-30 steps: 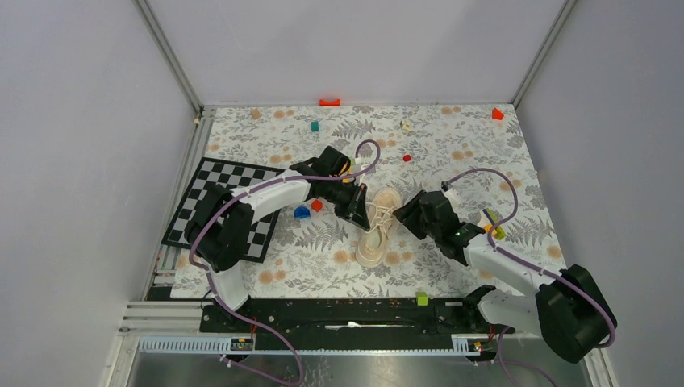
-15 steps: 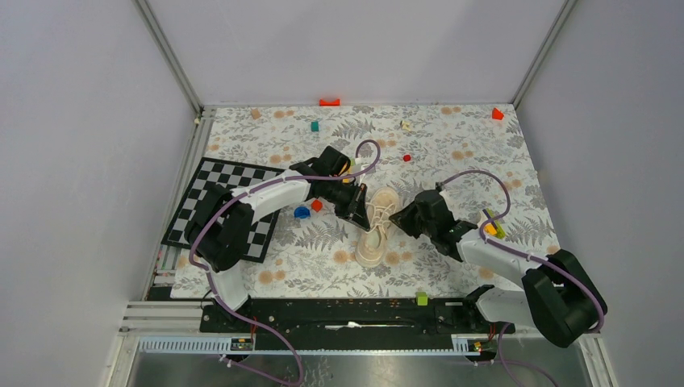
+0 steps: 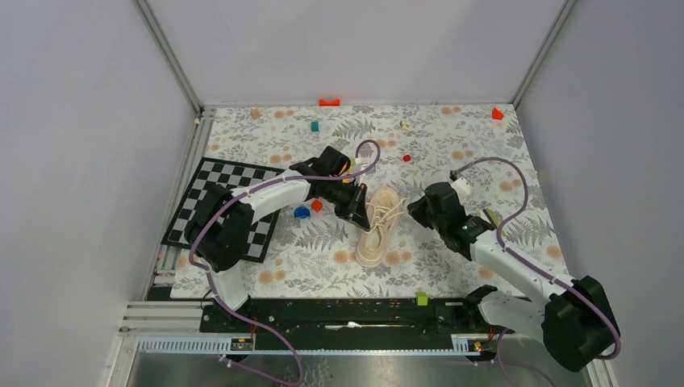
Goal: Tie the shoes
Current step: Cross the shoelace with the shoelace.
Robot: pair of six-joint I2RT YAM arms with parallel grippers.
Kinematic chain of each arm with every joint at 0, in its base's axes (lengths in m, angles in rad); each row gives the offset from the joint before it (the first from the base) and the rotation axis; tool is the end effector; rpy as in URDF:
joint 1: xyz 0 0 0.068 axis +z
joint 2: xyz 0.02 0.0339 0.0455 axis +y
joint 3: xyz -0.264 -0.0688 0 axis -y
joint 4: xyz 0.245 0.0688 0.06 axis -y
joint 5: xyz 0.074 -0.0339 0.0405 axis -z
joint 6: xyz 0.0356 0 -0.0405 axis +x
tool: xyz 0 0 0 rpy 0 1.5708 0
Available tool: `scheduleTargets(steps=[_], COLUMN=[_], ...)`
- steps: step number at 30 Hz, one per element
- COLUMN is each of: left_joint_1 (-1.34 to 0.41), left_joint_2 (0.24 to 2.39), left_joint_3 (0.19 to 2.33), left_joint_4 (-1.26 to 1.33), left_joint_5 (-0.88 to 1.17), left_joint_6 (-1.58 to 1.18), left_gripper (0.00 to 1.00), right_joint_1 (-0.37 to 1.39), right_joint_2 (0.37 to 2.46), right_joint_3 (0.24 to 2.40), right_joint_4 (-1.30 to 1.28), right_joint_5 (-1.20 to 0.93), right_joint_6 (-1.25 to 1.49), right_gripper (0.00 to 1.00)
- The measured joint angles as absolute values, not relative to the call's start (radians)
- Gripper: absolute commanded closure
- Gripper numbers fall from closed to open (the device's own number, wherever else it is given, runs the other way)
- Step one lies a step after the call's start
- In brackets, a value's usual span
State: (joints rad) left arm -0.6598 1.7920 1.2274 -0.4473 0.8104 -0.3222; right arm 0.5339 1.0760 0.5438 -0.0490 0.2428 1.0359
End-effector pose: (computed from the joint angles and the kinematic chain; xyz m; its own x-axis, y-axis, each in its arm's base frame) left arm 0.2759 -0.2467 0.2071 -0.8653 0.3951 -0.3084 0.4765 0.4577 -0.7506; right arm 0.1997 0.1081 0.2136 -0.5171 0.6644 -0.5396 0.2430 0.7184 0.6518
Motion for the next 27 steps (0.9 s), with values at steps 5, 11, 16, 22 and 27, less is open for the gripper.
scheduleTargets(steps=[5,11,16,22,27], left_joint_1=[-0.659,-0.648,-0.642,-0.633,-0.61], left_joint_2=[1.792,1.791,1.766,1.752,1.743], left_joint_3=[1.227,1.227,1.215,1.215,1.171], left_joint_4=[-0.447,-0.417,-0.385,-0.363,-0.339], left_joint_5=[0.809,0.805,0.788,0.779,0.764], left_joint_6=[-0.325,-0.364,-0.395,-0.405,-0.429], left_gripper=[1.0,1.0,1.0,1.0,1.0], right_joint_1=[0.527,0.527,0.527,0.527,0.527], right_joint_2=[1.079,1.157,1.18,1.165,1.174], right_joint_3=[0.654,0.823,0.847,0.768,0.754], right_joint_4=[-0.142,-0.228,-0.315,-0.376,-0.399], right_joint_5=[0.329,0.358,0.386,0.431,0.437], right_joint_6=[0.895,0.701,0.613,0.586,0.578], right_gripper=[1.0,1.0,1.0,1.0,1.0])
